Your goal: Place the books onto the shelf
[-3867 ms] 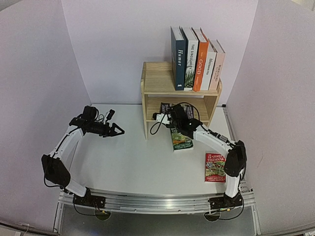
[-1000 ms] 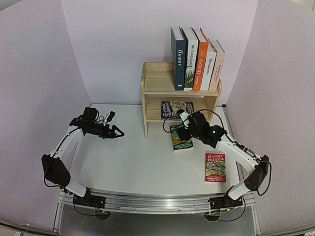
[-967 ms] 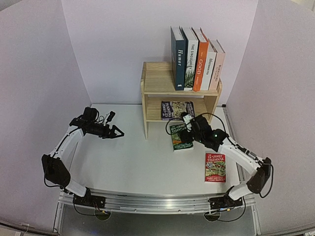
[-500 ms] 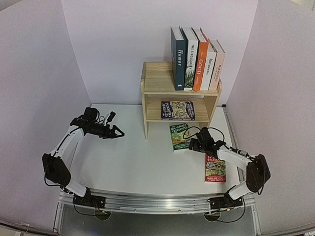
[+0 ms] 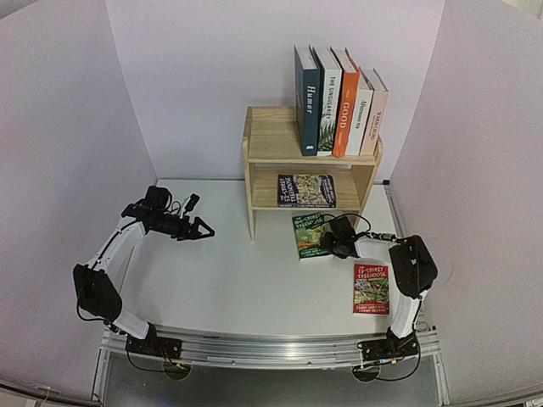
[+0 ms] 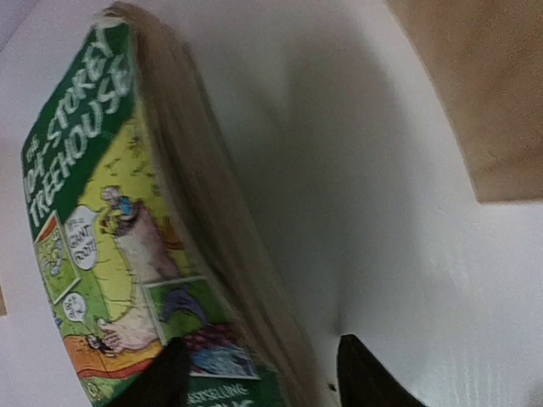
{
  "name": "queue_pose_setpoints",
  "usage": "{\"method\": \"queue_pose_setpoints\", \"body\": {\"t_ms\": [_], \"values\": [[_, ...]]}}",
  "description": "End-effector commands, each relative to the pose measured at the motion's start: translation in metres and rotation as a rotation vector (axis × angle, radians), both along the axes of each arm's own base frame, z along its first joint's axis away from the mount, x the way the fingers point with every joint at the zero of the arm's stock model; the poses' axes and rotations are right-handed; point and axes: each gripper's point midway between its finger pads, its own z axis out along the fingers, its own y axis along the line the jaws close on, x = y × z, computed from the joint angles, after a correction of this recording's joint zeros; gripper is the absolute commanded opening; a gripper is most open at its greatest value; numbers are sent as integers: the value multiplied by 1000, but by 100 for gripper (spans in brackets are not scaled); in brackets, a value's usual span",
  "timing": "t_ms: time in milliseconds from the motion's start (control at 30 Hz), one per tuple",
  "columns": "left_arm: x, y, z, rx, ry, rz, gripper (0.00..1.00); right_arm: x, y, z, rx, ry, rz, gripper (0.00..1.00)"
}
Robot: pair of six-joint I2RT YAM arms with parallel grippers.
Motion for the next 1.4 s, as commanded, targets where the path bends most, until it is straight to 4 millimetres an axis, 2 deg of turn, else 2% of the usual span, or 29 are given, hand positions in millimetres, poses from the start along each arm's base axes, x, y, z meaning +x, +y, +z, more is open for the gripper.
{"method": "queue_pose_setpoints", "body": {"t_ms": [0,67,100,167,233,333,400,467,567,667,833,933,1000,1067,1167,1300,1367], "values": [[-4,-1,11,-19,-47,-19,99,3,17,-20,75,48,10,43],[-4,-1,11,-19,-47,-19,99,-4,22,-30,111,83,18,26],[-4,-1,11,-19,-47,-18,99,-10,26,-32,131,95,31,14],[-5,-1,10,-19,-48,-20,99,-20,34,-31,152,92,66,0],[-5,-1,8,-14,-47,-19,99,-39,50,-28,162,99,162,0],[-8,1,-1,8,-43,-23,97,-76,91,-12,165,78,380,0],[-16,-1,-13,43,-47,-55,97,-117,129,-2,168,65,567,0],[-30,-7,-29,91,-52,-113,97,-155,155,6,186,68,709,0],[-56,-21,-54,156,-59,-239,98,-208,174,9,168,95,830,0],[-76,-32,-83,199,-48,-353,100,-235,186,13,123,71,873,0],[-97,-43,-143,296,-5,-504,100,-238,215,16,96,23,877,0],[-116,-51,-156,277,72,-583,100,-226,224,19,73,-18,850,0],[-119,-57,-159,280,38,-620,100,-220,231,30,38,-81,870,0],[-113,-61,-167,310,-27,-635,100,-224,242,45,6,-155,939,0],[-92,-62,-190,391,-57,-613,100,-225,253,64,12,-211,986,0],[-80,-64,-218,447,28,-590,98,-222,253,67,-2,-235,994,0],[-79,-68,-223,454,53,-599,91,-221,253,66,-6,-237,989,0]]}}
